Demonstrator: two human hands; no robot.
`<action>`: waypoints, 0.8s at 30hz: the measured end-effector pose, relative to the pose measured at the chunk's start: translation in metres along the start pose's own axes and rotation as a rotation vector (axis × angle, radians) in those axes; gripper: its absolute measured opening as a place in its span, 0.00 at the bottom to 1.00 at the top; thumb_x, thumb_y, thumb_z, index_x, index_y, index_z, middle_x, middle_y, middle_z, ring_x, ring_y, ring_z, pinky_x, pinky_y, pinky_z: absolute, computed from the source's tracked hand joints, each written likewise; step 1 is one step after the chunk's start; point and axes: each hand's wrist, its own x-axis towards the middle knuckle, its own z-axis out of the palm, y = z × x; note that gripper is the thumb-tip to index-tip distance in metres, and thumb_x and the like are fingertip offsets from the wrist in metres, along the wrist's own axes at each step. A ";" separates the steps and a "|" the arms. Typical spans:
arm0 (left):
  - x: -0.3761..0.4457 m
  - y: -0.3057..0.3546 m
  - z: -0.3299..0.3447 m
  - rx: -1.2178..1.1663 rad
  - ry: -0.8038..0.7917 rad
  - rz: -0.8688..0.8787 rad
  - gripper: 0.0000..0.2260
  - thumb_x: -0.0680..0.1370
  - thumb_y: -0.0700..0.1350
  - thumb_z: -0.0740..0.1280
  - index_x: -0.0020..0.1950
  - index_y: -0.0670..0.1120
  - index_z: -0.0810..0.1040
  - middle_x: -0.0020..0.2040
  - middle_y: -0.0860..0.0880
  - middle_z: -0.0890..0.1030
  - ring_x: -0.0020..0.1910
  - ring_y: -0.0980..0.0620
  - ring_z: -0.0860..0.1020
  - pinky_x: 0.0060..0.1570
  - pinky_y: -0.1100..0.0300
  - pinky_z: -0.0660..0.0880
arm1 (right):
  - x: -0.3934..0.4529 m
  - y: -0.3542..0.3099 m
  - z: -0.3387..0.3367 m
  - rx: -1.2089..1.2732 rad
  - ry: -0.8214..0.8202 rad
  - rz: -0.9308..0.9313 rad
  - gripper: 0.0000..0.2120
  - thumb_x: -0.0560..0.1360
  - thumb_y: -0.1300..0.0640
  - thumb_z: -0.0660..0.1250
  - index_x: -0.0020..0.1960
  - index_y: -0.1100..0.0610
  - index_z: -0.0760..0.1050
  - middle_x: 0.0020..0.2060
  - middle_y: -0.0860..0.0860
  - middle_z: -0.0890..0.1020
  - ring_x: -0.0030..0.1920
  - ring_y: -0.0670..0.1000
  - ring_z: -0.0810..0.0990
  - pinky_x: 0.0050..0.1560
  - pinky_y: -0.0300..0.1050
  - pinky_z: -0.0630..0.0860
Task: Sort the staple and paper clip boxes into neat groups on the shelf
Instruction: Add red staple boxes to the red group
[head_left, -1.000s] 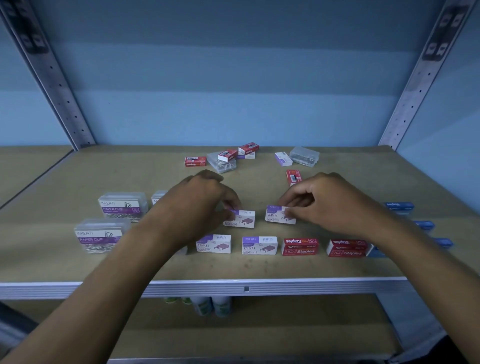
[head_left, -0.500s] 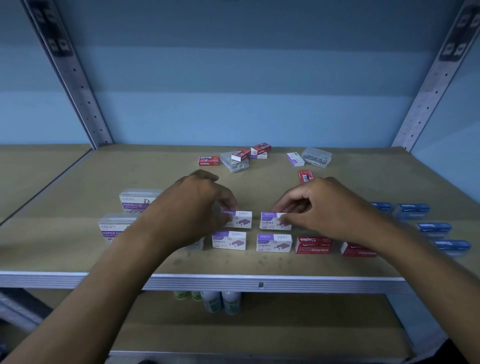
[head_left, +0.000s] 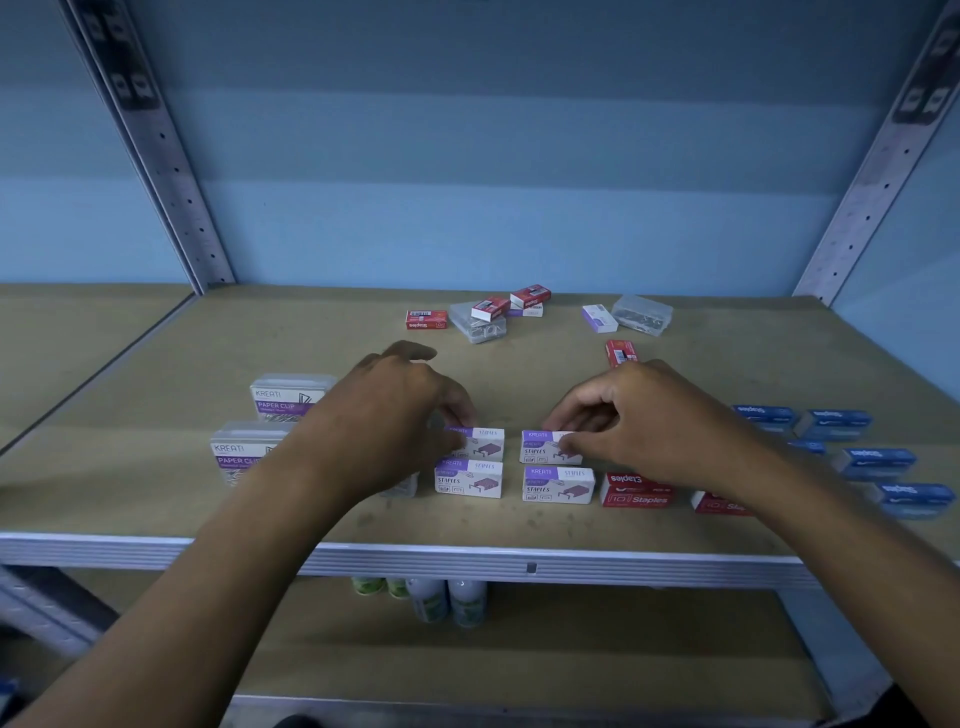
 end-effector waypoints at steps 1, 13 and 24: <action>0.001 0.001 0.000 0.001 -0.001 -0.001 0.10 0.76 0.53 0.70 0.56 0.58 0.82 0.58 0.61 0.82 0.74 0.54 0.61 0.66 0.56 0.66 | 0.000 0.000 0.000 -0.002 -0.001 0.001 0.07 0.73 0.54 0.76 0.51 0.48 0.86 0.41 0.40 0.87 0.42 0.35 0.83 0.47 0.33 0.80; 0.001 -0.003 -0.001 0.013 0.065 0.067 0.12 0.74 0.54 0.72 0.57 0.58 0.82 0.56 0.62 0.82 0.68 0.55 0.69 0.61 0.56 0.71 | -0.001 0.006 -0.011 -0.025 0.074 0.008 0.06 0.77 0.51 0.71 0.52 0.45 0.86 0.44 0.35 0.85 0.46 0.30 0.79 0.44 0.22 0.71; 0.054 -0.003 -0.017 -0.123 0.261 0.119 0.13 0.75 0.55 0.70 0.58 0.58 0.79 0.55 0.59 0.81 0.55 0.56 0.78 0.54 0.54 0.76 | 0.023 0.051 -0.036 -0.074 0.232 0.229 0.18 0.80 0.62 0.59 0.61 0.45 0.81 0.56 0.44 0.82 0.49 0.45 0.77 0.40 0.26 0.67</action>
